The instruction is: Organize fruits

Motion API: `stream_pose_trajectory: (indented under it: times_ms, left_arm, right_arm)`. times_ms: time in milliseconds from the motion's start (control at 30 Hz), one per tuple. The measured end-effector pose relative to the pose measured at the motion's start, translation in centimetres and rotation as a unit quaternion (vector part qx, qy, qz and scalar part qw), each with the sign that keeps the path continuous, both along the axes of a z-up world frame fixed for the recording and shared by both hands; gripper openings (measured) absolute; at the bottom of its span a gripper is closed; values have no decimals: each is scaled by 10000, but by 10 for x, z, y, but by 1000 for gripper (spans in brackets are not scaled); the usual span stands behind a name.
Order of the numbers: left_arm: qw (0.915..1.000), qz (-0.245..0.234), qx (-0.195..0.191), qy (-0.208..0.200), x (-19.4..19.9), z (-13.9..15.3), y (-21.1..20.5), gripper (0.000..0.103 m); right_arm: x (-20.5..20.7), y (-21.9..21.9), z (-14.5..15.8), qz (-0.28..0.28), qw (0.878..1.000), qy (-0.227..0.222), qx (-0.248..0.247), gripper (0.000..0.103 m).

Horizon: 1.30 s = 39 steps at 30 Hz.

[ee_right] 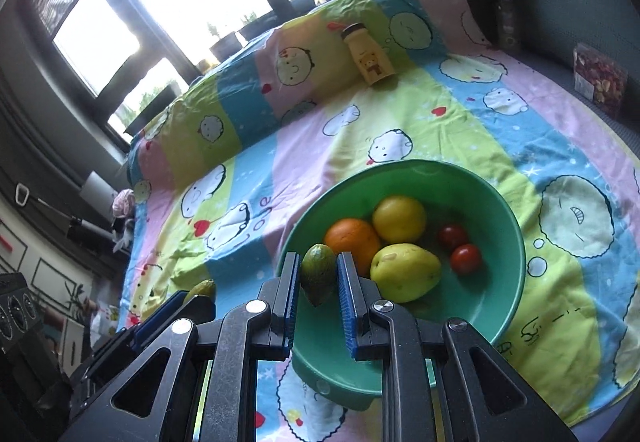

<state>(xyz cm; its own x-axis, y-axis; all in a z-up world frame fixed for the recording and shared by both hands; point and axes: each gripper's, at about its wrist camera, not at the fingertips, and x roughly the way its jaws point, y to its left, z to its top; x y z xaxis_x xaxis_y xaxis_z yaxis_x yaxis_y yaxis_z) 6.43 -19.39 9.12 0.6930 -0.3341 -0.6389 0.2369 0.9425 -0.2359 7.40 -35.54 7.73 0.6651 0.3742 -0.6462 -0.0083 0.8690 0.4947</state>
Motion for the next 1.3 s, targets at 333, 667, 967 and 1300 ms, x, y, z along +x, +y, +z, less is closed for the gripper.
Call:
stream_pose_trajectory:
  times_ms: [333,667,967,1300]
  left_arm:
    - [9990,-188,183,350,26,-19,-37,22]
    - [9964,-425,174,709,40,-39,-60,23]
    - [9947,-539,185,856,47,-48,-71,19]
    - [9948,-525,180,856,46,-47,-70,23]
  right_arm:
    - [12,-30,-20,-367,9986,387,26,21]
    - [20,-46,-38,-546,9956,763,20,21]
    - [25,-47,-45,-642,9929,977,-199,21]
    - [26,-49,-48,-708,9916,1051,-273,21]
